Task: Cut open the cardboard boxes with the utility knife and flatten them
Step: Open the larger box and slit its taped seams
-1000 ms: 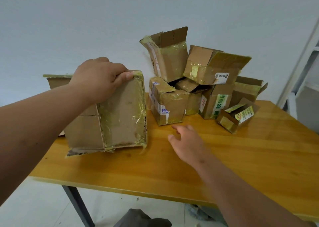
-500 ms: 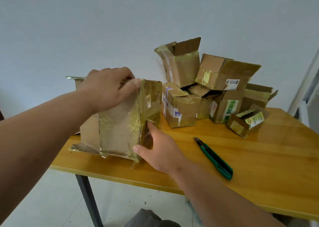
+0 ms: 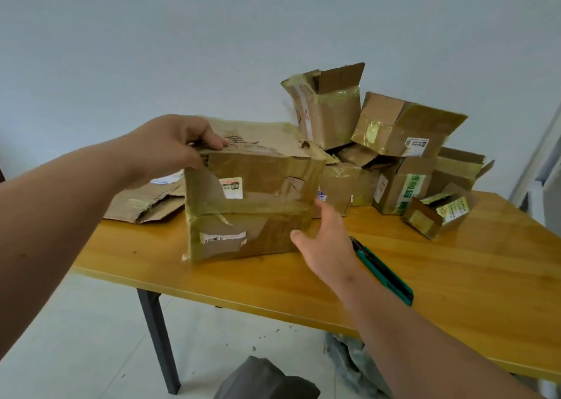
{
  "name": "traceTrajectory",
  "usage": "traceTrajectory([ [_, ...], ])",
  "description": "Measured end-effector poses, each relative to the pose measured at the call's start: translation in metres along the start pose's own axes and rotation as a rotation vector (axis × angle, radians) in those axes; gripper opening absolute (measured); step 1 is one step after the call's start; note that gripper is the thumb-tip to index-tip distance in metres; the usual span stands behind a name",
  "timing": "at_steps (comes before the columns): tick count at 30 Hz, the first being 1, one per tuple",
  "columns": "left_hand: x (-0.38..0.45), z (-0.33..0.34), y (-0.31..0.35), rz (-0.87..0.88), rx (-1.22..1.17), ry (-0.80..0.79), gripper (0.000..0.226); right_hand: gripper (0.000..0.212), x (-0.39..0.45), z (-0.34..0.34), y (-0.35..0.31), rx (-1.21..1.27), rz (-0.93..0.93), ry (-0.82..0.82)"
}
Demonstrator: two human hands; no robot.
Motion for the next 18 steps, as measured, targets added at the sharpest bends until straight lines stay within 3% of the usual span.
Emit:
traceTrajectory([
  [5, 0.005, 0.005, -0.036, -0.066, 0.053, 0.224, 0.046, 0.098, 0.010, 0.013, 0.004, 0.185, 0.026, -0.096],
  [8, 0.009, 0.011, -0.044, -0.008, 0.460, 0.290, 0.047, 0.100, 0.019, 0.016, 0.005, 0.250, 0.015, -0.068],
  [13, 0.013, 0.039, -0.059, -0.080, 0.909, 0.271, 0.113, 0.091, 0.032, 0.012, 0.004, 0.131, 0.005, 0.003],
  [18, 0.021, 0.048, -0.079, -0.092, 1.031, 0.370, 0.127, 0.084, 0.035, 0.018, 0.003, 0.084, -0.016, 0.038],
])
Point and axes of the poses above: each hand's wrist, its own x-axis towards the middle knuckle, its own z-axis out of the palm, y = z × x, the point moved 3 cm from there along x, towards the middle knuckle, and after that the axes turned 12 degrees about -y, right-handed, at the moved point
